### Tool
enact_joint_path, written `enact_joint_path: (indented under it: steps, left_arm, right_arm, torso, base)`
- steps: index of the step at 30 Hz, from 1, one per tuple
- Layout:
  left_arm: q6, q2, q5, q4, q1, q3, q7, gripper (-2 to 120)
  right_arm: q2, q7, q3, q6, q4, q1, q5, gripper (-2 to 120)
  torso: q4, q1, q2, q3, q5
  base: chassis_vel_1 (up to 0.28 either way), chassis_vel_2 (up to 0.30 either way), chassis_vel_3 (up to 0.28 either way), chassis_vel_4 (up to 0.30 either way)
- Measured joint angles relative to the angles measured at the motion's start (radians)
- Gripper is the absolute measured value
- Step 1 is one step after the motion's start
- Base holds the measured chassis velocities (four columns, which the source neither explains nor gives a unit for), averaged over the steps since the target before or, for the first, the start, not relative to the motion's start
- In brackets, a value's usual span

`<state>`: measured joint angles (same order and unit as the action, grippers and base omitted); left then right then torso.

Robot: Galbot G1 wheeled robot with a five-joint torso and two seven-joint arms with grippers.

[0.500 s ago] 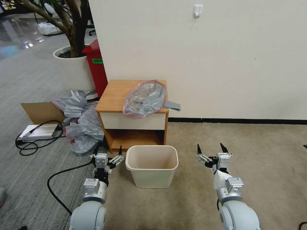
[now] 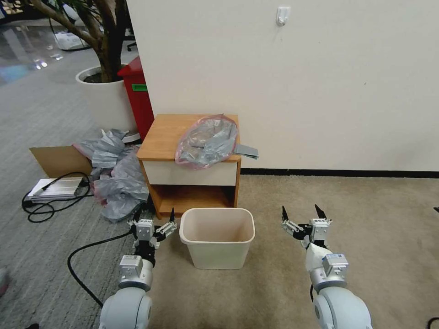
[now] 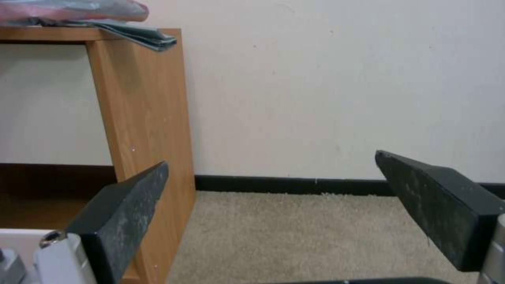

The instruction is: Pick up the garbage bag from the table and place it over the trash can.

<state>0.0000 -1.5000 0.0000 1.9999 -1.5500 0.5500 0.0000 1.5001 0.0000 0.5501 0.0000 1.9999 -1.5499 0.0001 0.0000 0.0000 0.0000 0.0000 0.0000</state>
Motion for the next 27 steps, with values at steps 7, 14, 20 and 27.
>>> enact_joint_path:
  steps: [7, 14, 20, 27]
  left_arm:
    - [0.0, 0.0, 0.0, 0.0, 0.0, 0.0, 0.0, 100]
    - [0.0, 0.0, 0.0, 0.0, 0.0, 0.0, 0.0, 100]
    - [-0.02, 0.027, -0.026, 0.01, -0.019, -0.006, -0.017, 97]
    - [-0.106, 0.19, -0.137, 0.06, -0.129, -0.032, -0.103, 93]
  right_arm:
    - [0.0, 0.0, 0.0, 0.0, 0.0, 0.0, 0.0, 100]
    - [0.0, 0.0, 0.0, 0.0, 0.0, 0.0, 0.0, 100]
    - [0.037, -0.018, 0.044, 0.064, 0.034, -0.055, 0.008, 100]
    - [0.108, -0.061, 0.109, 0.146, 0.113, -0.177, 0.066, 100]
  torso:
    - [0.0, 0.0, 0.0, 0.0, 0.0]
    - [0.0, 0.0, 0.0, 0.0, 0.0]
    - [0.0003, 0.0, 0.0, 0.0, -0.0002]
    - [0.0002, 0.0, 0.0, 0.0, -0.0004]
  base:
    - [0.0, 0.0, 0.0, 0.0]
    - [0.0, 0.0, 0.0, 0.0]
    - [0.0, 0.0, 0.0, 0.0]
    - [0.0, 0.0, 0.0, 0.0]
